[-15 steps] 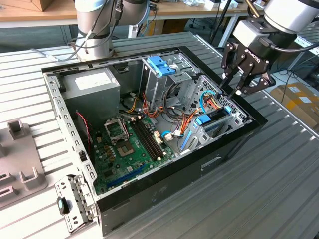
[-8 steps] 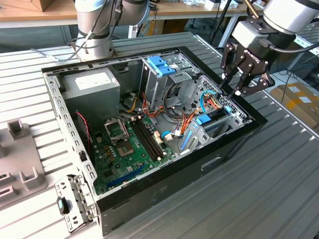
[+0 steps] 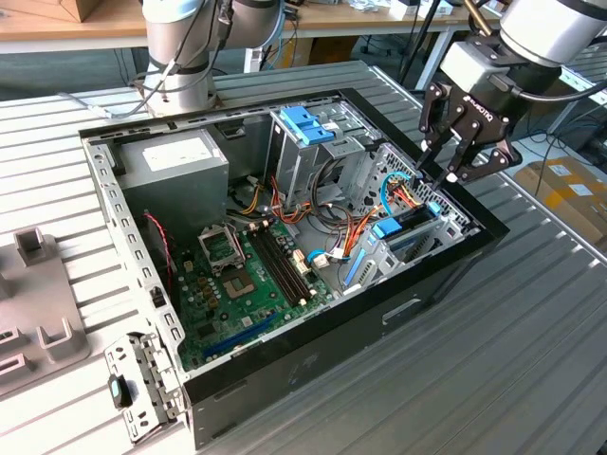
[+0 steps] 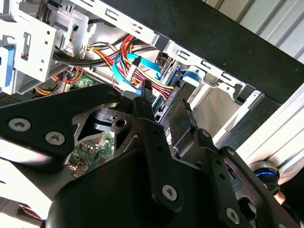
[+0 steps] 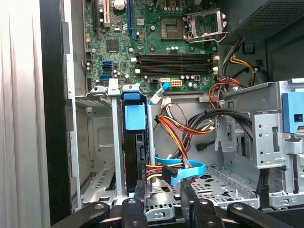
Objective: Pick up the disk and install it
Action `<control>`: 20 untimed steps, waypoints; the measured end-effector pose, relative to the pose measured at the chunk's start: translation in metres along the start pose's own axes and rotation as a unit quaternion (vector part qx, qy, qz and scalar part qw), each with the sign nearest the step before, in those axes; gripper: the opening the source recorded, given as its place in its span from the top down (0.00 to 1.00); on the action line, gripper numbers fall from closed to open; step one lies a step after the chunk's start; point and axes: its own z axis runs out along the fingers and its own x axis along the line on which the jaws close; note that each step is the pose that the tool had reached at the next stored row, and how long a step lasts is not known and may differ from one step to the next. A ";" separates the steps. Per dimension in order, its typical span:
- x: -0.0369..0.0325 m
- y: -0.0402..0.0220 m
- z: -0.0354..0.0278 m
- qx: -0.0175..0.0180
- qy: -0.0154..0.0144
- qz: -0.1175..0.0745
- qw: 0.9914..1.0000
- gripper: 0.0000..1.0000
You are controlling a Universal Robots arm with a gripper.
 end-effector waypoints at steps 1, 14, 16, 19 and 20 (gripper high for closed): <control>-0.0001 0.0000 0.0002 0.000 0.000 0.000 1.000 0.58; -0.0017 0.0008 0.0037 0.000 0.000 0.000 1.000 0.58; -0.0024 0.0026 0.0046 0.000 0.000 0.000 1.000 0.58; -0.0027 0.0055 0.0057 0.000 0.000 0.000 1.000 0.58; -0.0027 0.0061 0.0062 0.000 0.000 0.000 1.000 0.58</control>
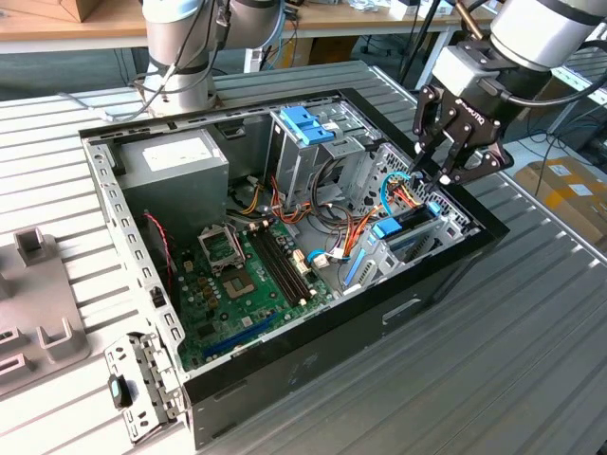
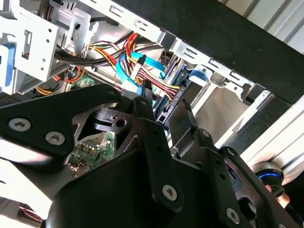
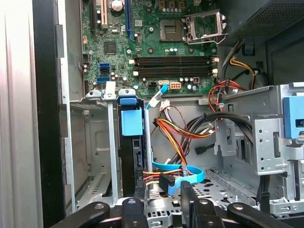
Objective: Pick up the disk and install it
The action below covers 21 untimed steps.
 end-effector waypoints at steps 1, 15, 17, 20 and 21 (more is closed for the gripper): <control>0.0000 0.0002 0.0006 0.000 0.000 0.000 1.000 0.58; 0.0007 0.0028 0.0065 0.000 0.000 0.000 1.000 0.59; 0.0007 0.0028 0.0065 0.000 0.000 0.000 1.000 0.66; 0.0007 0.0028 0.0066 0.000 0.000 0.000 1.000 0.84; 0.0007 0.0028 0.0066 0.000 0.000 0.000 1.000 0.84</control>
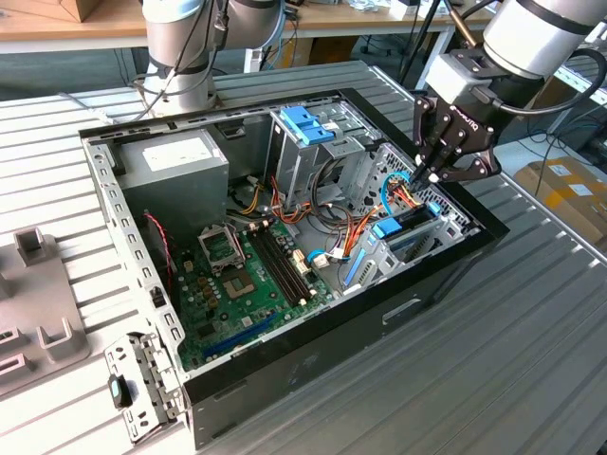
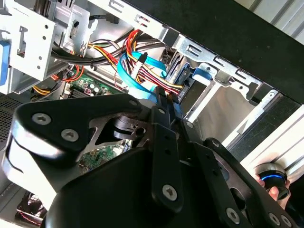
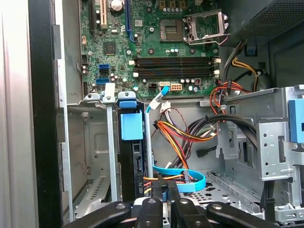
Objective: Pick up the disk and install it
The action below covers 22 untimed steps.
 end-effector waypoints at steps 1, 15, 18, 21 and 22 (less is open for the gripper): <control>0.0000 0.0000 0.0000 0.000 0.000 0.000 1.000 0.84; 0.0007 0.0032 0.0004 0.000 0.000 0.000 1.000 0.84; 0.0009 0.0043 0.0005 0.000 0.000 0.000 1.000 0.84; 0.0010 0.0048 0.0007 0.000 0.000 0.000 1.000 0.84; 0.0010 0.0050 0.0008 0.000 0.000 0.000 1.000 0.84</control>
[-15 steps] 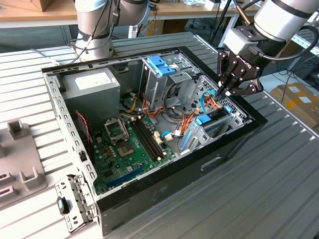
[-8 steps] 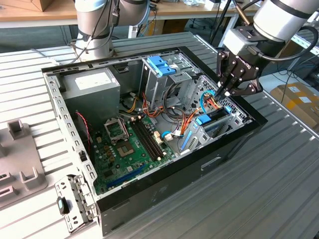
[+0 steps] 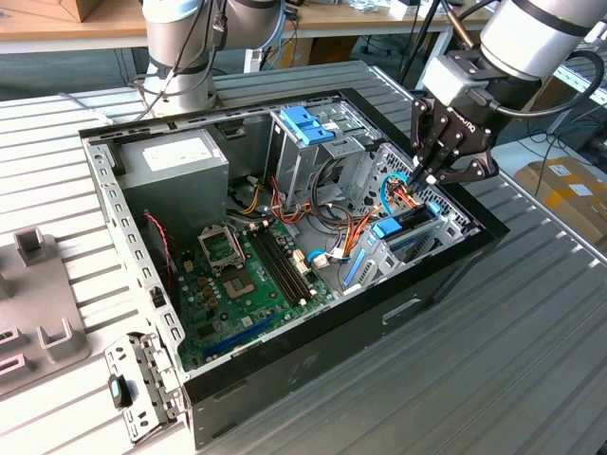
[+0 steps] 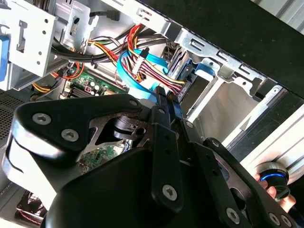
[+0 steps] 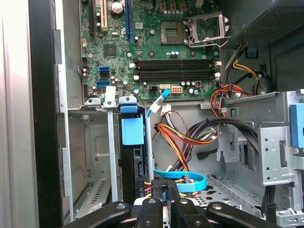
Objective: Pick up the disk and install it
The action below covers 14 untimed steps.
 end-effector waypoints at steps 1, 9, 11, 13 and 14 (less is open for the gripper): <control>0.0000 0.0002 0.0001 0.000 0.000 0.000 1.000 0.84; 0.0002 0.0020 0.0008 0.000 0.000 0.000 1.000 0.84; 0.0003 0.0025 0.0009 0.000 0.000 0.000 1.000 0.84; 0.0004 0.0030 0.0010 0.000 0.000 0.000 1.000 0.84; 0.0004 0.0032 0.0011 0.000 0.000 0.000 1.000 0.84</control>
